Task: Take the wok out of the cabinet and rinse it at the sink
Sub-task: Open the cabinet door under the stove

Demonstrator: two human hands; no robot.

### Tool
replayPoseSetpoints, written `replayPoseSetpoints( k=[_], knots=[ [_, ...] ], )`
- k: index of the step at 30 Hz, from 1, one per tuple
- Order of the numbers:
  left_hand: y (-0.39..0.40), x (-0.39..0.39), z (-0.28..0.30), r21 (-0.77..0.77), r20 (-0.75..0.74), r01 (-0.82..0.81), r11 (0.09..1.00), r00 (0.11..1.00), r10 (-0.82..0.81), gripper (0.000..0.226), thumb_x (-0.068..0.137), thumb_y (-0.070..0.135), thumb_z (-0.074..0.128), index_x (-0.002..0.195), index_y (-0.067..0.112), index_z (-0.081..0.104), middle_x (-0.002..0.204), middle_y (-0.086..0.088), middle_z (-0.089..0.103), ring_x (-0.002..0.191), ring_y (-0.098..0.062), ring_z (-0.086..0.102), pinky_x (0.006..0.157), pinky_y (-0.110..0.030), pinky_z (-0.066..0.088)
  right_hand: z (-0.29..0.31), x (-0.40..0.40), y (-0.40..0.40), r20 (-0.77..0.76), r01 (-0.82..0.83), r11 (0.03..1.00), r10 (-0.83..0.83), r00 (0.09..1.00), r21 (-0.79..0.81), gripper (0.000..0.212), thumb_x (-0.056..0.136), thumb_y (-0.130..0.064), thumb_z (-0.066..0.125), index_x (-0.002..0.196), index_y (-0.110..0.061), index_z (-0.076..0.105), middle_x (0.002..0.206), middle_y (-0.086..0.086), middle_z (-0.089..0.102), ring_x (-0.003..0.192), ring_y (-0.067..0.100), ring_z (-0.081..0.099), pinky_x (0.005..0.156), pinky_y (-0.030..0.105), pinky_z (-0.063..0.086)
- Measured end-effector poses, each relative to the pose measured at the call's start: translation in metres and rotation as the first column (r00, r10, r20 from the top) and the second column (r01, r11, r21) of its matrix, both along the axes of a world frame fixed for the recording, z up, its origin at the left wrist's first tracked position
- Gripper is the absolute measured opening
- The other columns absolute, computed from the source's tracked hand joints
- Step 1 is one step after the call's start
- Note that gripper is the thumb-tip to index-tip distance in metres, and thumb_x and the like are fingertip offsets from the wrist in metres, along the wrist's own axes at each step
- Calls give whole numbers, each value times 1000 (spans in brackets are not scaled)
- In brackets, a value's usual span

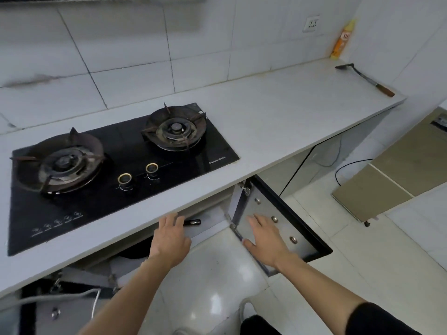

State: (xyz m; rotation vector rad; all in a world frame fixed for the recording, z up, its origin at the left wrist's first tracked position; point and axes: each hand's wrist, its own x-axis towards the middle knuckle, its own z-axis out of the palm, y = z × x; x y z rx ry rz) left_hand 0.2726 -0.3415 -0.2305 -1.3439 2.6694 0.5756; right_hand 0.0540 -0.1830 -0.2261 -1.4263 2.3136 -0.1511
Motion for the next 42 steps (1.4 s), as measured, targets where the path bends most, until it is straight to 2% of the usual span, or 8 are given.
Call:
replayPoseSetpoints(
  k=[8, 10, 13, 19, 27, 31, 37, 42],
  knots=[
    [13, 54, -2, -28, 138, -347, 937, 928, 347, 59, 87, 30, 53, 142, 16, 36, 148, -5, 33, 133, -27, 32, 106, -42, 40, -24, -5, -73, 48, -351, 936, 352, 935, -30, 60, 93, -42, 53, 143, -15, 34, 144, 5, 41, 132, 27, 38, 110, 42, 34],
    [30, 60, -1, -35, 170, -453, 891, 876, 452, 54, 87, 30, 53, 137, 16, 40, 145, -6, 37, 130, -28, 35, 102, -41, 42, -28, -8, -82, 79, -405, 914, 405, 911, -15, 64, 92, -43, 52, 146, -17, 30, 149, 6, 37, 134, 29, 37, 111, 46, 33],
    [58, 62, 0, -40, 188, -559, 828, 810, 555, 45, 85, 29, 52, 128, 15, 45, 138, -6, 42, 124, -28, 38, 97, -39, 44, -29, -12, -97, 98, -488, 873, 487, 868, -10, 67, 92, -42, 54, 149, -15, 28, 154, 7, 33, 139, 28, 33, 113, 43, 31],
    [87, 65, 5, -15, 171, -661, 751, 738, 653, 50, 85, 30, 52, 132, 17, 43, 141, -6, 42, 124, -28, 40, 99, -40, 44, -24, -4, -108, 112, -573, 818, 574, 811, -46, 66, 94, -42, 54, 149, -16, 29, 152, 4, 37, 141, 24, 29, 117, 38, 27],
    [83, 82, -8, 19, 95, -689, 725, 723, 685, 52, 88, 33, 52, 136, 18, 41, 142, -4, 41, 126, -26, 38, 102, -39, 41, -30, 11, -108, 77, -608, 794, 607, 791, -8, 65, 94, -45, 51, 149, -17, 29, 151, 1, 37, 139, 22, 31, 114, 37, 32],
    [81, 83, -36, 60, 114, -656, 752, 753, 648, 54, 89, 36, 53, 138, 19, 39, 142, -3, 43, 128, -26, 38, 103, -39, 40, -53, 16, -105, 54, -637, 769, 634, 771, 57, 63, 95, -46, 49, 148, -18, 29, 150, 2, 38, 137, 23, 33, 110, 38, 35],
    [75, 84, -97, 106, 112, -636, 764, 771, 627, 56, 91, 39, 52, 141, 18, 36, 142, -2, 42, 130, -26, 35, 103, -38, 38, -110, 23, -102, 57, -657, 748, 655, 753, 95, 65, 93, -46, 49, 149, -22, 27, 153, -2, 34, 139, 18, 31, 112, 38, 35],
    [56, 93, -185, 66, 89, -635, 770, 772, 629, 56, 90, 41, 53, 140, 20, 36, 140, -2, 43, 127, -25, 37, 102, -36, 40, -197, 32, -127, 78, -631, 774, 628, 775, 39, 61, 93, -44, 51, 145, -20, 32, 149, -1, 39, 138, 19, 32, 112, 34, 31]
  ],
)
